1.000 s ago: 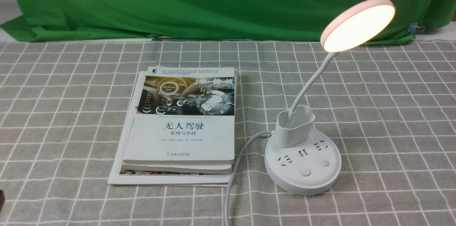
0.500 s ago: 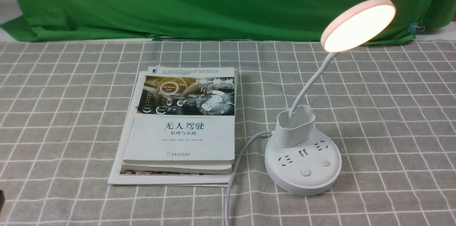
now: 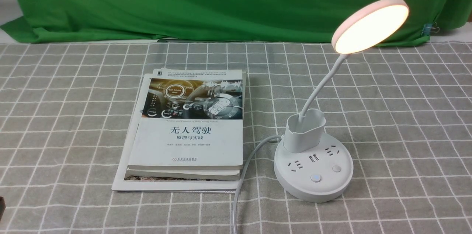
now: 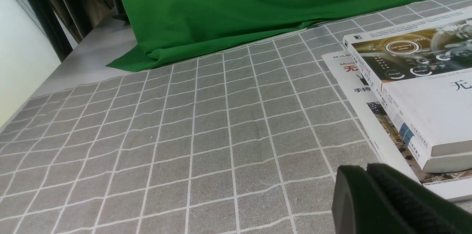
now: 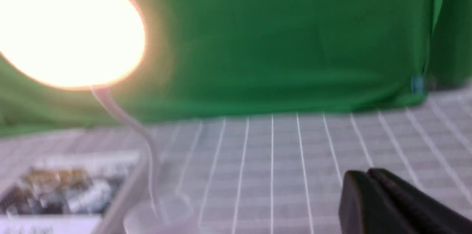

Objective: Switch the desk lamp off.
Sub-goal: Use the right arm to press the button switch on the lamp holder

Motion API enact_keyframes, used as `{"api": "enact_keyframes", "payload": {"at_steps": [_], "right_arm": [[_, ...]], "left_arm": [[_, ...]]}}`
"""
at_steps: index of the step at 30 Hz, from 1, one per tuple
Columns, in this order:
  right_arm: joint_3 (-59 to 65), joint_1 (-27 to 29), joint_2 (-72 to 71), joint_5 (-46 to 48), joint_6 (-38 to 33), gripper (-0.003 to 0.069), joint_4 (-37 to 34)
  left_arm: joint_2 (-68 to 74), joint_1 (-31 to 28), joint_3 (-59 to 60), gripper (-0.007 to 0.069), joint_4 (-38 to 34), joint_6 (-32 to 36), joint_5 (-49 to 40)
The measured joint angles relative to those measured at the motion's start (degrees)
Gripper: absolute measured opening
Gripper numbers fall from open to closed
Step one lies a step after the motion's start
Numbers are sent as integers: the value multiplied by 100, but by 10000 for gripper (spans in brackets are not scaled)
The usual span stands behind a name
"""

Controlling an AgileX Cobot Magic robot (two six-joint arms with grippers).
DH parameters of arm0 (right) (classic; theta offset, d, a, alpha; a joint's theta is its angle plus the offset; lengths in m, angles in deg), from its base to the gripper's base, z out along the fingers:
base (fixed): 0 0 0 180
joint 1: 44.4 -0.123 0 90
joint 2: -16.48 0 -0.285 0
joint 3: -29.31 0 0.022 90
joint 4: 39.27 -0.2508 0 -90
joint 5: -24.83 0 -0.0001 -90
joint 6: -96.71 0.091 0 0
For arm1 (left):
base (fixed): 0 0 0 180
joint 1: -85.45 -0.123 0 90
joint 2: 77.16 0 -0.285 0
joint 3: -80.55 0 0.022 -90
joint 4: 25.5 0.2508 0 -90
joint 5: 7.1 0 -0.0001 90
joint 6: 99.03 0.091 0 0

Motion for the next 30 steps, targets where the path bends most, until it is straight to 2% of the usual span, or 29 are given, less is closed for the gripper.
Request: {"api": "enact_keyframes", "payload": {"at_steps": [8, 14, 19, 25, 30], "right_arm": [[-28, 0, 1502, 58, 165, 52, 0], [-363, 0, 2321, 814, 303, 55, 0], [-1137, 0, 3010, 1707, 250, 31, 0], [-1806, 0, 3699, 2474, 131, 34, 0], [-2057, -94, 4204, 2664, 62, 34, 12]], "left_arm": [[0, 0, 0, 19, 0, 0, 0], [0, 0, 0, 19, 0, 0, 0], [0, 0, 0, 19, 0, 0, 0], [0, 0, 0, 19, 0, 0, 0], [0, 0, 0, 19, 0, 1, 0]]}}
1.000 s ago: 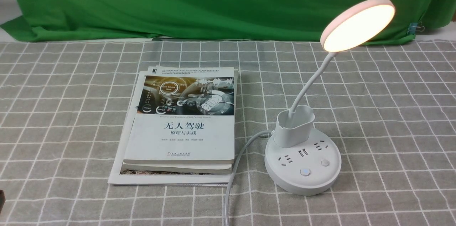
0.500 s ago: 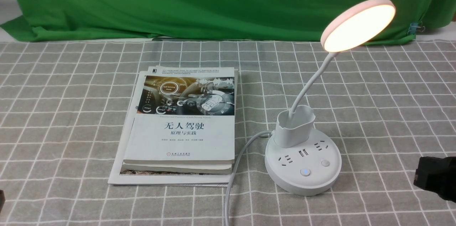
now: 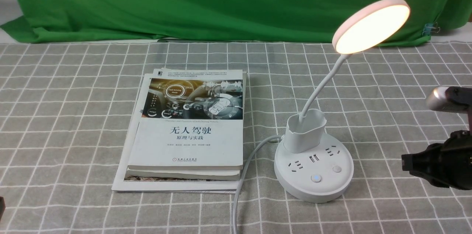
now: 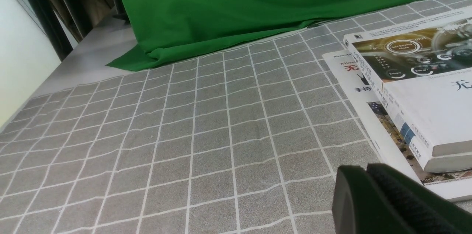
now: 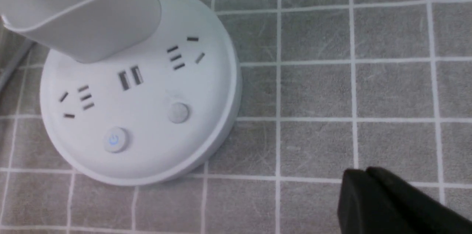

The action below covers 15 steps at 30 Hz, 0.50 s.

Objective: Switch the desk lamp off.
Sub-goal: Use the right arm to press the button switch on the lamp holder

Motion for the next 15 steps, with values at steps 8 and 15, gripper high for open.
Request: {"api": "enact_keyframes", "payload": {"at_steps": [8, 15], "right_arm": [[-685, -657, 950, 117, -261, 35, 7], [-1438, -1108, 1817, 224, -381, 35, 14]], "left_arm": [[0, 0, 0, 19, 0, 0, 0], [0, 0, 0, 19, 0, 0, 0]]}}
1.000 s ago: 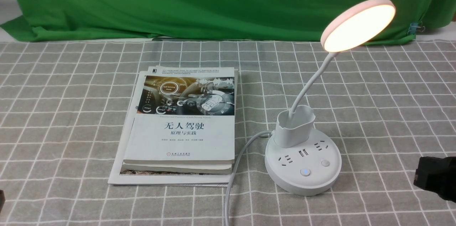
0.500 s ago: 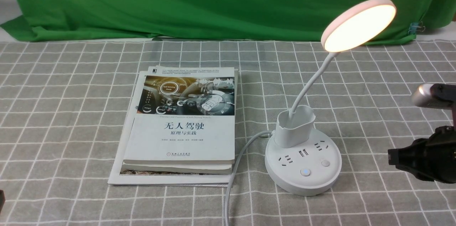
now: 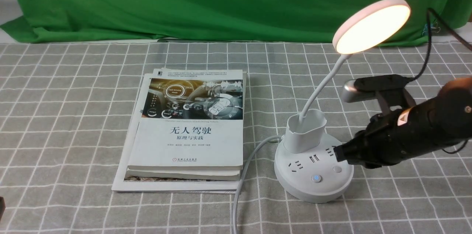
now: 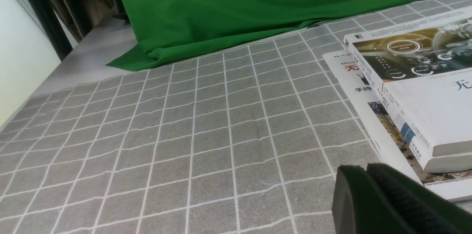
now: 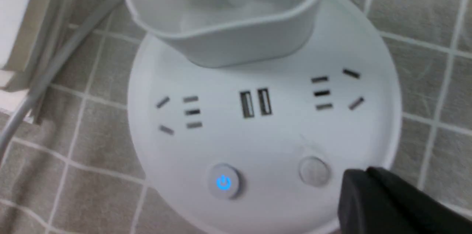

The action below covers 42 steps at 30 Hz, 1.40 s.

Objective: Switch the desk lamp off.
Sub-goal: Use the right arm to press the button switch on the lamp holder

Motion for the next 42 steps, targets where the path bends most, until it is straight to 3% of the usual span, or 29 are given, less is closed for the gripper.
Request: {"api": "enact_keyframes", "payload": {"at_steps": [17, 42], "right_arm": [[-378, -114, 832, 57, -14, 53, -29], [-198, -119, 568, 163, 47, 59, -56]], "left_arm": [[0, 0, 0, 19, -6, -2, 0], [0, 0, 0, 19, -17, -1, 0]]}}
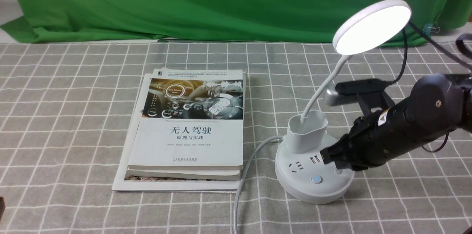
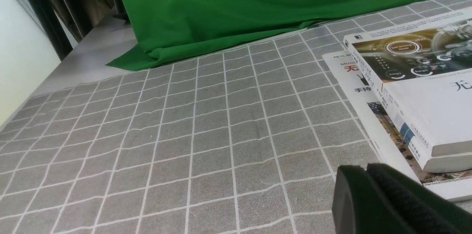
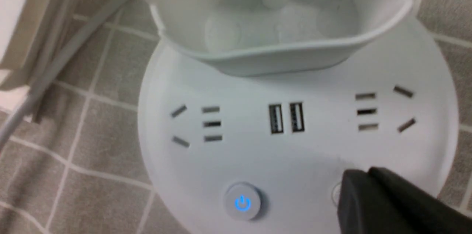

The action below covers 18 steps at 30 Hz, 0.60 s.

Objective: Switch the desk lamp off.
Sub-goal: Use the right arm to press the button switch on the lamp holder

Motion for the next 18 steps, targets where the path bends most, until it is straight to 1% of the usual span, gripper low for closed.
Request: {"api": "enact_keyframes", "payload": {"at_steps": [9, 18], "right_arm": [[38, 0, -8, -79, 75, 59, 17], [66, 0, -570, -142, 80, 59, 24]], "left_arm": [[0, 0, 0, 19, 0, 0, 0], [0, 0, 0, 19, 0, 0, 0]]}}
